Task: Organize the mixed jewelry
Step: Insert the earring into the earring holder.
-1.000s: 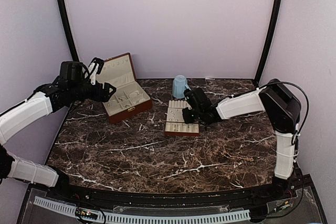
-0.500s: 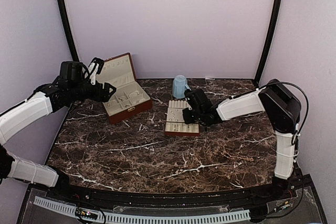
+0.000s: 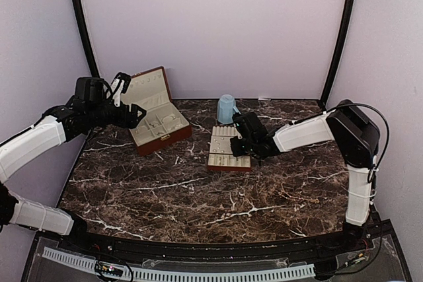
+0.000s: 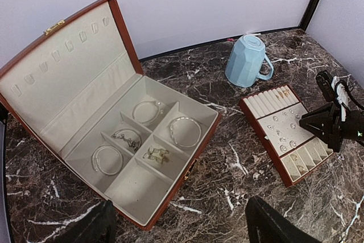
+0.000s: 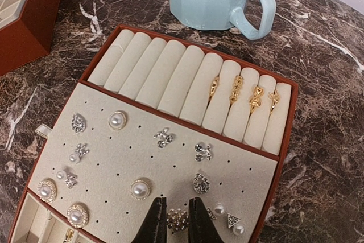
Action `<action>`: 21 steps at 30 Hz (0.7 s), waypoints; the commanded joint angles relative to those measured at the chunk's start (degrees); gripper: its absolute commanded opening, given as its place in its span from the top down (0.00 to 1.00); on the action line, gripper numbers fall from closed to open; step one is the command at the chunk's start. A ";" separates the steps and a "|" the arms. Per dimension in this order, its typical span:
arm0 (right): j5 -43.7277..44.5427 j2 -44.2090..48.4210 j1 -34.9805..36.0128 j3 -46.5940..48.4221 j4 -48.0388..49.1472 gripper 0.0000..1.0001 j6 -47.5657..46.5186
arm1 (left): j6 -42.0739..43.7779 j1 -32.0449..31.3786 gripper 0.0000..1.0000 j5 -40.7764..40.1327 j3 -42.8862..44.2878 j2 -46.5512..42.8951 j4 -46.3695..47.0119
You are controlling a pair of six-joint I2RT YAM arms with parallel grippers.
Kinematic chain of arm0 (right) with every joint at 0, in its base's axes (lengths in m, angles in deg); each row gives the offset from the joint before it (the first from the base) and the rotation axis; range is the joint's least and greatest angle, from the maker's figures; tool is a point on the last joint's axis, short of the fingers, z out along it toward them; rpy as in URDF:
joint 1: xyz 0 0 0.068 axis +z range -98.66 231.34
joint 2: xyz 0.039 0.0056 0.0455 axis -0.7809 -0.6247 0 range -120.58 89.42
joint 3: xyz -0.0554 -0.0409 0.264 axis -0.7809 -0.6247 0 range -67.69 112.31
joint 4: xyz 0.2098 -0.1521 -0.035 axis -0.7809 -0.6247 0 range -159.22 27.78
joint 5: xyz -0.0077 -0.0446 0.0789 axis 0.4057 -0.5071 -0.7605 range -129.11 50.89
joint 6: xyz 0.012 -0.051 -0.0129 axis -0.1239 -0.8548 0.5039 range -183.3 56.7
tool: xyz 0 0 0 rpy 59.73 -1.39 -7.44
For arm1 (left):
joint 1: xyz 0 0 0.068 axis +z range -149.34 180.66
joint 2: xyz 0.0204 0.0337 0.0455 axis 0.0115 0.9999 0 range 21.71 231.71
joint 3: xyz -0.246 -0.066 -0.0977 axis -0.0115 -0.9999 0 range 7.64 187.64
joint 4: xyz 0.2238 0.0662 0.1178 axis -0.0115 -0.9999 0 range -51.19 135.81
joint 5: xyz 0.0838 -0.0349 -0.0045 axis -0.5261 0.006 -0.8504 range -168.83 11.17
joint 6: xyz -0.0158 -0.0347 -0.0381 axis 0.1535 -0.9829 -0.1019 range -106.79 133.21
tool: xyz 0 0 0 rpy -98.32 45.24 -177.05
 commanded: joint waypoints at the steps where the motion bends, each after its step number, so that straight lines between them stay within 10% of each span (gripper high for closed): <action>1: 0.60 1.38 -0.24 -1.24 -1.95 0.88 0.16 | 0.25 0.37 0.19 0.78 -0.66 -2.14 1.04; 21: 0.73 -0.01 1.18 -2.50 -0.95 0.89 0.59 | 0.32 0.37 0.19 0.87 -0.69 -2.21 1.02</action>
